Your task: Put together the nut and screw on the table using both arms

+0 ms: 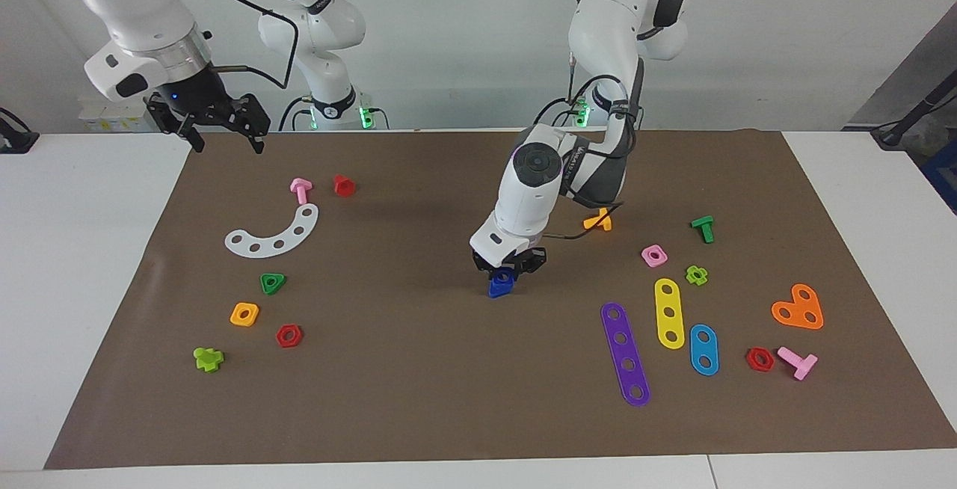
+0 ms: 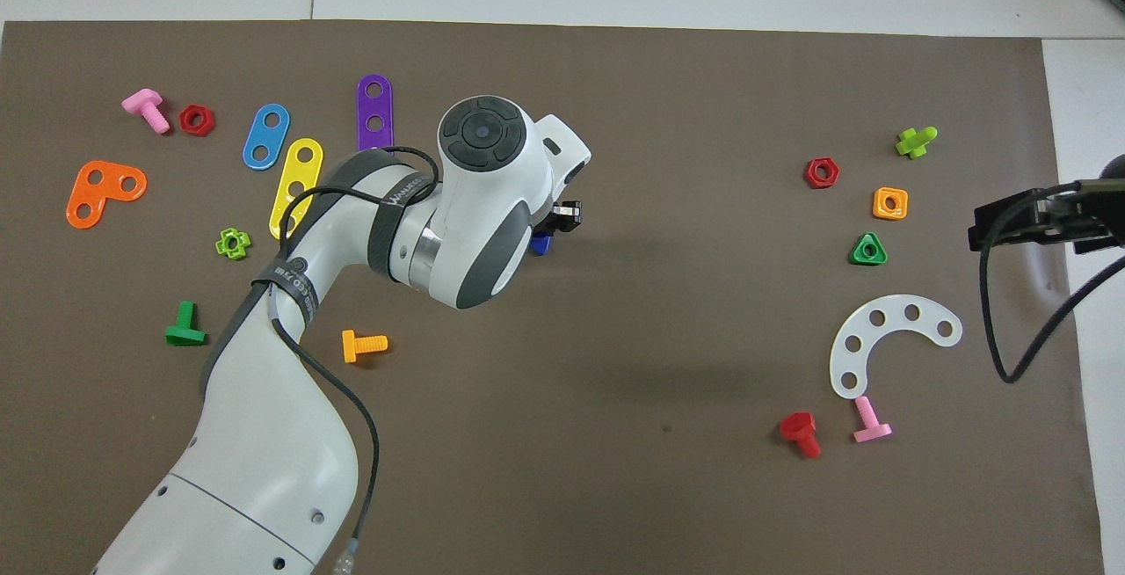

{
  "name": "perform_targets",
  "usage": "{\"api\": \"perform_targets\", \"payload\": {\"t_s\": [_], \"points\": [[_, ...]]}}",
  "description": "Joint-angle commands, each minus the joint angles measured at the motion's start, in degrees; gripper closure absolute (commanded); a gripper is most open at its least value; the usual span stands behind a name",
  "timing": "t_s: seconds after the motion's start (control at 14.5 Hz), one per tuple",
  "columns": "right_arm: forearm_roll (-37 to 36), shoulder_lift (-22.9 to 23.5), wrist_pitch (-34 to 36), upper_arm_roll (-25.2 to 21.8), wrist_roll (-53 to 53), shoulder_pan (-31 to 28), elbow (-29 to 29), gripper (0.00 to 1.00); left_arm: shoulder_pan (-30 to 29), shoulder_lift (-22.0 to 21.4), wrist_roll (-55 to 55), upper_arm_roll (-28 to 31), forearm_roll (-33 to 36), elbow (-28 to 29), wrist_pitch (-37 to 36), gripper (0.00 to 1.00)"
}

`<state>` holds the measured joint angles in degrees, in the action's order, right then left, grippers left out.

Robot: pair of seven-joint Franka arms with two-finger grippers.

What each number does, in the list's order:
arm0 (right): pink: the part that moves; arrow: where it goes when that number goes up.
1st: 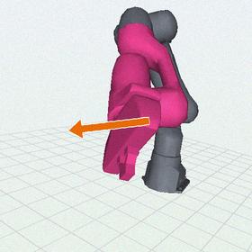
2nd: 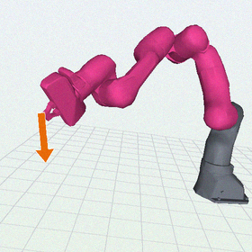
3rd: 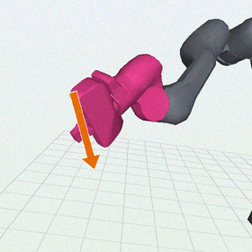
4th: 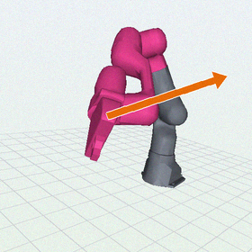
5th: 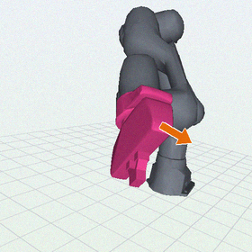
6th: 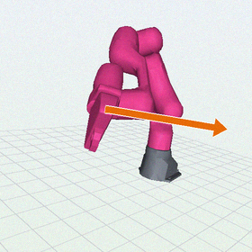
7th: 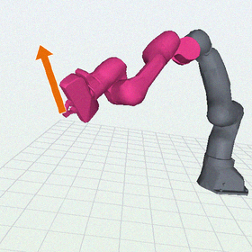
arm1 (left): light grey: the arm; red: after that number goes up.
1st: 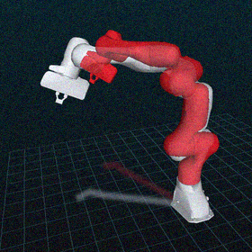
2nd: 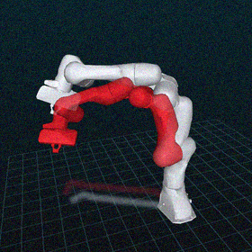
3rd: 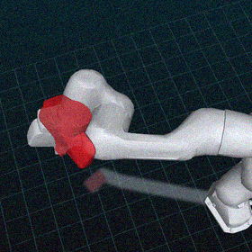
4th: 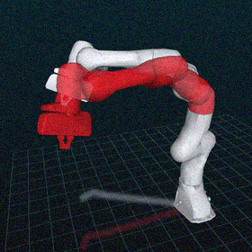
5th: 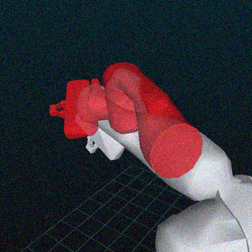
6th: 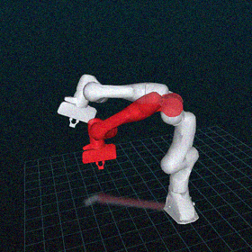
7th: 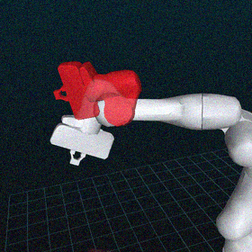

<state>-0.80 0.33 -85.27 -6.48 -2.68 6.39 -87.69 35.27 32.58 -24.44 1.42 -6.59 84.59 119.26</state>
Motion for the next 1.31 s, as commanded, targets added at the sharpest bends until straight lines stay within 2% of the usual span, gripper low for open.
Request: {"api": "perform_targets", "payload": {"t_s": [0.0,0.28,0.62,0.69,0.9,1.11,1.24], "points": [[-0.08,-0.51,0.46,0.24,1.63,-0.33,-0.55,0.00,1.29,3.10,-0.53,1.13,-0.62,-1.45,1.33,0.61],[-0.08,-0.51,0.46,0.24,1.63,-0.33,-0.55,0.00,0.77,3.80,-0.53,1.31,-0.79,-3.37,0.10,0.61],[-0.08,-0.51,0.46,0.24,1.63,-0.33,-0.55,0.00,0.94,3.72,-0.53,1.22,-0.62,-2.68,0.80,0.58],[-0.08,-0.51,0.46,0.24,1.63,-0.33,-0.55,0.00,0.94,3.72,-0.44,1.31,-0.53,-2.59,1.32,0.49],[-0.08,-0.51,0.46,0.24,1.72,-0.33,-0.55,0.00,0.94,3.72,-0.53,1.31,-0.53,-2.50,2.21,0.14],[-0.08,-0.51,0.46,0.24,1.63,-0.33,-0.55,0.00,0.94,3.72,-0.44,1.39,-0.53,-2.59,2.21,0.00],[-0.08,-0.51,0.46,0.24,1.72,-0.33,-0.55,0.00,0.42,3.72,-0.44,1.48,-0.53,-3.20,0.37,0.00]]}}
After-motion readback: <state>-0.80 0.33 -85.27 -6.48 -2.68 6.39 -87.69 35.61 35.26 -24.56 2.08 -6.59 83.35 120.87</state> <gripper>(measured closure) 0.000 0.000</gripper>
